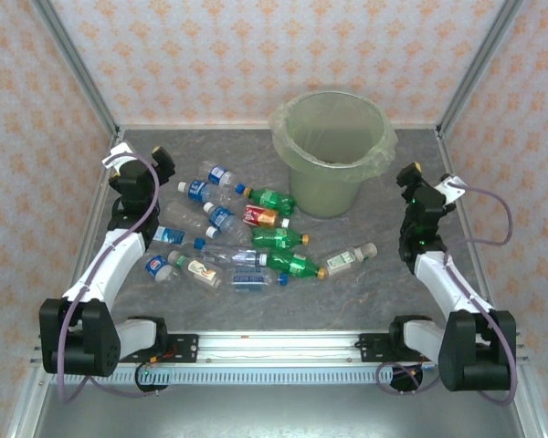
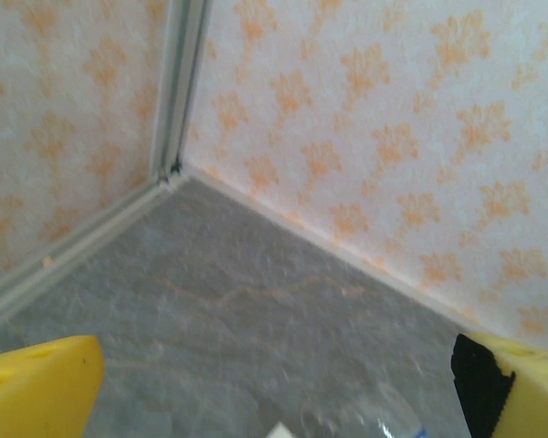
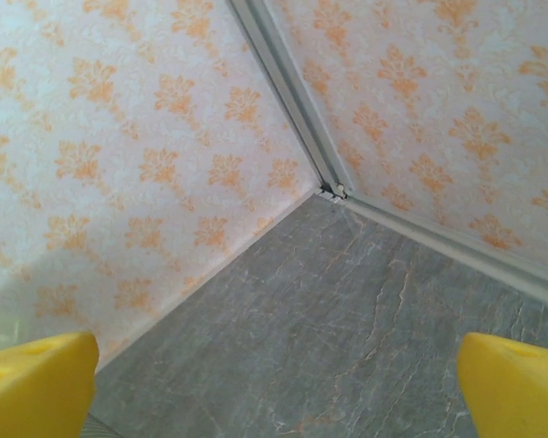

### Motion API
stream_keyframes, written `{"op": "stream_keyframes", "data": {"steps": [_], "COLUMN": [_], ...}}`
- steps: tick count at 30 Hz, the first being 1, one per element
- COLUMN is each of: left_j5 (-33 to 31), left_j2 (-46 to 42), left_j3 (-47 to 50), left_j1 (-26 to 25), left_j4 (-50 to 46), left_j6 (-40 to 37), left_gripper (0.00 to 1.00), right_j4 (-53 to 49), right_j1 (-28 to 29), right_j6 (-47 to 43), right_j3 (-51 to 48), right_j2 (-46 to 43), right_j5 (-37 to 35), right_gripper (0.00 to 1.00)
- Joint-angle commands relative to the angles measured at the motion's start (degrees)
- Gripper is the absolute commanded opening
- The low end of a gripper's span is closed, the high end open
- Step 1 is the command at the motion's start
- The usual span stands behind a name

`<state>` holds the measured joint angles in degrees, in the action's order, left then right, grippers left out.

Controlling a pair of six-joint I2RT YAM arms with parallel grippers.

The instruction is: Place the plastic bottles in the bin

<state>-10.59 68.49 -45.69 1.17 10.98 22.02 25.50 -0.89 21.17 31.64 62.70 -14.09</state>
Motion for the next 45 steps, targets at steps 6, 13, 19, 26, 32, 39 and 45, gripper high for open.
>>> {"op": "stream_keyframes", "data": {"steps": [6,13,19,26,32,39,45], "left_j5": [14.42,16.21,18.79,20.43,20.45,22.43,21.86], "left_j2": [-4.02,-5.30,-6.63,-11.00,-11.55,-13.03,-14.90], "left_j3": [1.63,2.90,3.87,6.77,7.28,7.50,6.87], "left_j1": [0.16,-6.14,-11.46,-16.60,-19.86,-20.90,-21.99], "left_j4": [-14.07,-18.88,-22.12,-23.88,-25.84,-27.51,-31.32], "left_j6": [8.82,9.46,11.21,9.37,6.72,10.73,13.05], "left_gripper": [0.99,0.99,0.99,0.99,0.99,0.99,0.99], "right_j4": [-19.02,-28.13,-36.98,-49.23,-56.46,-58.74,-58.11], "right_j1": [-0.86,-0.54,3.61,11.18,21.23,28.59,31.32], "right_j6": [11.14,16.28,20.20,24.78,34.19,49.55,51.57], "right_j3": [5.55,5.83,4.22,8.35,10.18,3.42,2.23], "right_j2": [-1.23,-1.09,-6.02,-5.38,-5.41,-7.98,-4.05], "right_j5": [11.70,18.66,19.30,20.39,15.27,15.63,17.40], "right_gripper": [1.00,1.00,1.00,1.00,1.00,0.92,0.92]}}
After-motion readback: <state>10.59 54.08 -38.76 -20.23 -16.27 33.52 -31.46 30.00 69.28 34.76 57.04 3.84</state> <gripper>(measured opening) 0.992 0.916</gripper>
